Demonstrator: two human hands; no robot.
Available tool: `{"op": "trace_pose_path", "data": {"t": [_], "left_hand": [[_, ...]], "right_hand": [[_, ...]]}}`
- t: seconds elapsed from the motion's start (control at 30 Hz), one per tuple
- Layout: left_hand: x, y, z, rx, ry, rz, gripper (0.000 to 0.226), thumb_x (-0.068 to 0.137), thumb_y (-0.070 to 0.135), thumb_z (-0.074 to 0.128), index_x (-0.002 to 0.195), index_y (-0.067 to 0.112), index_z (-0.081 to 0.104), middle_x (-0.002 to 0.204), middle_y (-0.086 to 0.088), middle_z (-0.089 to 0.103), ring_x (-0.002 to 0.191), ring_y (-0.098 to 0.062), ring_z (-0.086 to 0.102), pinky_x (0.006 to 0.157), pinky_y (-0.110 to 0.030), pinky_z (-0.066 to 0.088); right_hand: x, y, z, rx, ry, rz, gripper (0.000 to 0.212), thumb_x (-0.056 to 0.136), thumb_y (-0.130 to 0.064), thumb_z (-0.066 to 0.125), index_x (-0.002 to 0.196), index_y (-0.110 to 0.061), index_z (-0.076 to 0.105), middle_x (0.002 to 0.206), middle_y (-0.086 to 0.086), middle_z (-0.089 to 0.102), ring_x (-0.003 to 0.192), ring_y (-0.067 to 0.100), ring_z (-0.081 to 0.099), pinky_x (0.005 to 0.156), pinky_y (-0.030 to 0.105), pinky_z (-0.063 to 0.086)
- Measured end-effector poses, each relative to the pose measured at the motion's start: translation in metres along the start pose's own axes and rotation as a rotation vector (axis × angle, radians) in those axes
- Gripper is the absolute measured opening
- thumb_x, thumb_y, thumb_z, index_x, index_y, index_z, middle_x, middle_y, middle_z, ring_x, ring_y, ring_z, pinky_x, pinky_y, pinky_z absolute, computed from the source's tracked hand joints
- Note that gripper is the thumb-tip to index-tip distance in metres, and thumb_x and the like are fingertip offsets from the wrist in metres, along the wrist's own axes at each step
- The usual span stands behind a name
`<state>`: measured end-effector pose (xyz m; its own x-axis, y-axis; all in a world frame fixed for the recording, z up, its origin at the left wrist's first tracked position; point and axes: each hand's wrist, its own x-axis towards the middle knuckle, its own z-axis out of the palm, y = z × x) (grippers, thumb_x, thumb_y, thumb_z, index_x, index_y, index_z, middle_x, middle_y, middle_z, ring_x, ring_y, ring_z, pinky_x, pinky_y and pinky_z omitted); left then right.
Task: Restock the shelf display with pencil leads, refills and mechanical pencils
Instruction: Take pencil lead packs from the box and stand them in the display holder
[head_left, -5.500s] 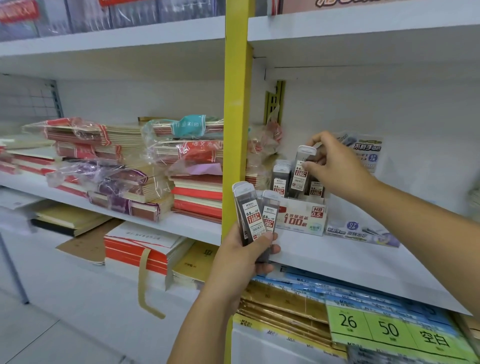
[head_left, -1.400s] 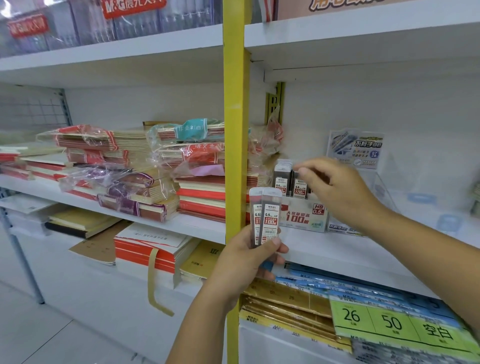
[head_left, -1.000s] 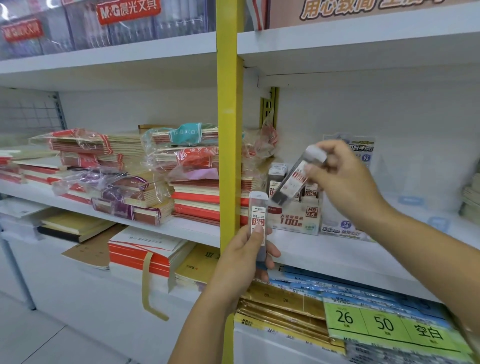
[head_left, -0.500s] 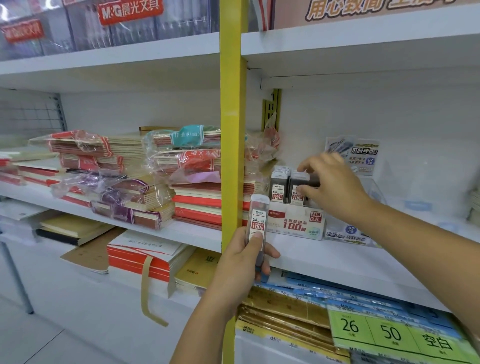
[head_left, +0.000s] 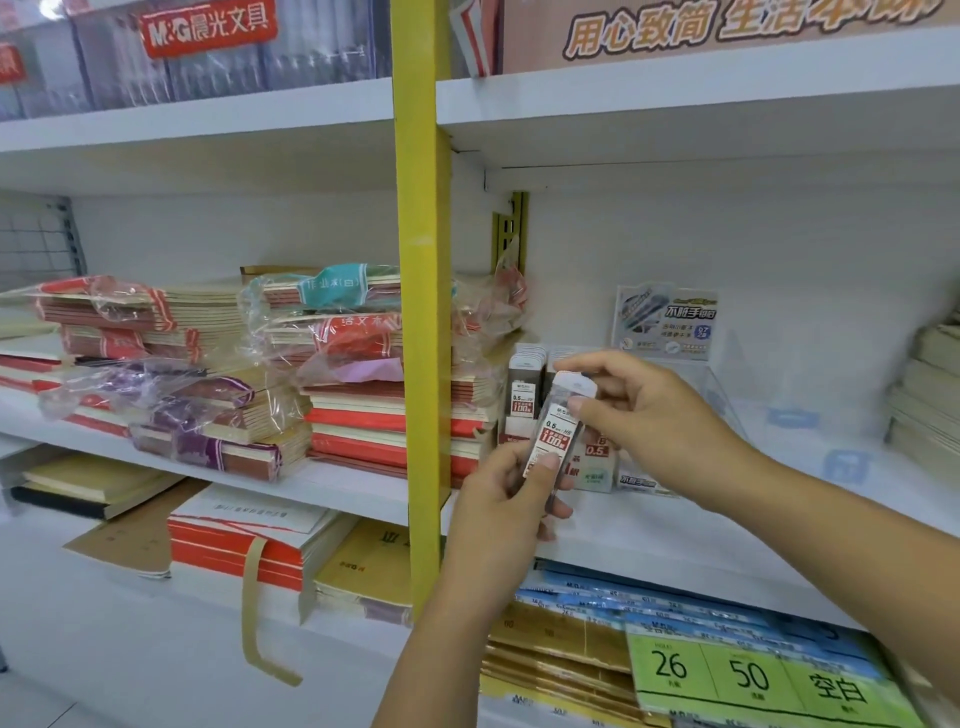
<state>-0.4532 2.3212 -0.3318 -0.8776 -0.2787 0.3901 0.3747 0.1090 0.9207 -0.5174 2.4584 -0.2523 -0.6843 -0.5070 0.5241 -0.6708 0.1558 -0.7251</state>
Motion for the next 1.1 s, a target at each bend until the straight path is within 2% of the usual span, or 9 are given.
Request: {"op": "trace_pose_path", "data": {"t": [0.1, 0.2, 0.3, 0.37, 0.5, 0.67, 0.83, 0.97, 1.1], "left_hand": [[0.005, -0.011, 0.013, 0.337, 0.132, 0.193, 0.029, 0.097, 0.032, 0.06, 0.125, 0.04, 0.059, 0.119, 0.024, 0.058, 0.109, 0.007, 0.053, 0.087, -0.01, 0.045], [0.009, -0.019, 0.02, 0.616, 0.159, 0.347, 0.043, 0.101, 0.029, 0.053, 0.143, 0.033, 0.047, 0.146, 0.019, 0.039, 0.14, 0.0, 0.027, 0.117, -0.023, 0.023], [0.014, -0.027, 0.022, 0.795, 0.084, 0.401, 0.05, 0.104, 0.034, 0.043, 0.153, 0.032, 0.03, 0.163, 0.018, 0.013, 0.148, 0.003, -0.01, 0.115, -0.014, -0.014], [0.015, -0.031, 0.022, 0.863, 0.061, 0.441, 0.052, 0.105, 0.035, 0.04, 0.155, 0.03, 0.027, 0.164, 0.015, 0.004, 0.144, 0.004, -0.02, 0.11, -0.012, -0.023], [0.017, -0.035, 0.022, 0.89, 0.062, 0.458, 0.053, 0.105, 0.035, 0.039, 0.156, 0.029, 0.027, 0.164, 0.014, 0.002, 0.144, 0.004, -0.022, 0.113, -0.019, -0.019], [0.018, -0.041, 0.018, 0.873, 0.044, 0.452, 0.057, 0.103, 0.037, 0.043, 0.156, 0.035, 0.02, 0.158, 0.026, -0.009, 0.143, 0.008, -0.024, 0.109, -0.01, -0.02], [0.013, -0.043, 0.016, 0.819, 0.012, 0.45, 0.062, 0.101, 0.037, 0.05, 0.156, 0.036, 0.021, 0.161, 0.025, -0.005, 0.148, 0.004, -0.017, 0.115, -0.017, -0.011], [-0.007, -0.041, 0.017, 0.781, 0.065, 0.468, 0.055, 0.1, 0.032, 0.054, 0.152, 0.029, 0.036, 0.163, 0.016, 0.02, 0.151, -0.002, 0.006, 0.121, -0.025, 0.008], [-0.051, -0.04, 0.022, 0.748, 0.105, 0.593, 0.036, 0.094, 0.027, 0.054, 0.129, 0.02, 0.061, 0.128, 0.006, 0.061, 0.121, -0.011, 0.048, 0.106, -0.018, 0.032]], "right_hand": [[0.012, 0.0, -0.026, 0.006, 0.263, -0.072, 0.022, 0.094, -0.01, 0.059, 0.106, -0.028, 0.053, 0.088, -0.001, 0.073, 0.072, 0.011, 0.065, 0.062, 0.02, 0.047], [0.027, 0.003, -0.048, -0.132, 0.376, -0.163, 0.027, 0.093, -0.01, 0.06, 0.096, -0.033, 0.047, 0.089, 0.001, 0.071, 0.081, 0.026, 0.064, 0.077, 0.035, 0.05], [0.038, 0.012, -0.054, -0.341, 0.359, -0.185, 0.025, 0.091, -0.013, 0.061, 0.097, -0.032, 0.046, 0.085, -0.01, 0.068, 0.071, 0.001, 0.059, 0.066, 0.009, 0.041], [0.043, 0.02, -0.051, -0.452, 0.278, -0.154, 0.022, 0.091, -0.014, 0.062, 0.099, -0.029, 0.048, 0.088, -0.01, 0.066, 0.072, -0.002, 0.057, 0.068, 0.012, 0.043], [0.049, 0.04, -0.042, -0.61, 0.127, -0.107, 0.017, 0.088, -0.016, 0.065, 0.096, -0.027, 0.054, 0.09, -0.007, 0.06, 0.081, 0.012, 0.057, 0.071, 0.031, 0.047], [0.054, 0.062, -0.041, -0.731, 0.193, -0.068, 0.016, 0.087, -0.03, 0.068, 0.101, -0.026, 0.062, 0.1, -0.004, 0.046, 0.09, 0.011, 0.045, 0.08, 0.029, 0.039], [0.047, 0.059, -0.042, -0.551, 0.23, 0.008, 0.019, 0.087, -0.03, 0.069, 0.106, -0.031, 0.065, 0.103, -0.002, 0.049, 0.087, 0.012, 0.052, 0.082, 0.025, 0.04], [0.013, 0.036, -0.044, -0.473, 0.301, -0.069, 0.021, 0.09, -0.02, 0.066, 0.11, -0.025, 0.065, 0.1, -0.003, 0.053, 0.084, 0.003, 0.053, 0.074, 0.006, 0.037], [-0.061, 0.006, -0.038, -0.189, 0.302, -0.133, 0.022, 0.091, -0.014, 0.064, 0.1, -0.033, 0.064, 0.083, -0.009, 0.059, 0.073, 0.008, 0.055, 0.067, 0.015, 0.045]]}}
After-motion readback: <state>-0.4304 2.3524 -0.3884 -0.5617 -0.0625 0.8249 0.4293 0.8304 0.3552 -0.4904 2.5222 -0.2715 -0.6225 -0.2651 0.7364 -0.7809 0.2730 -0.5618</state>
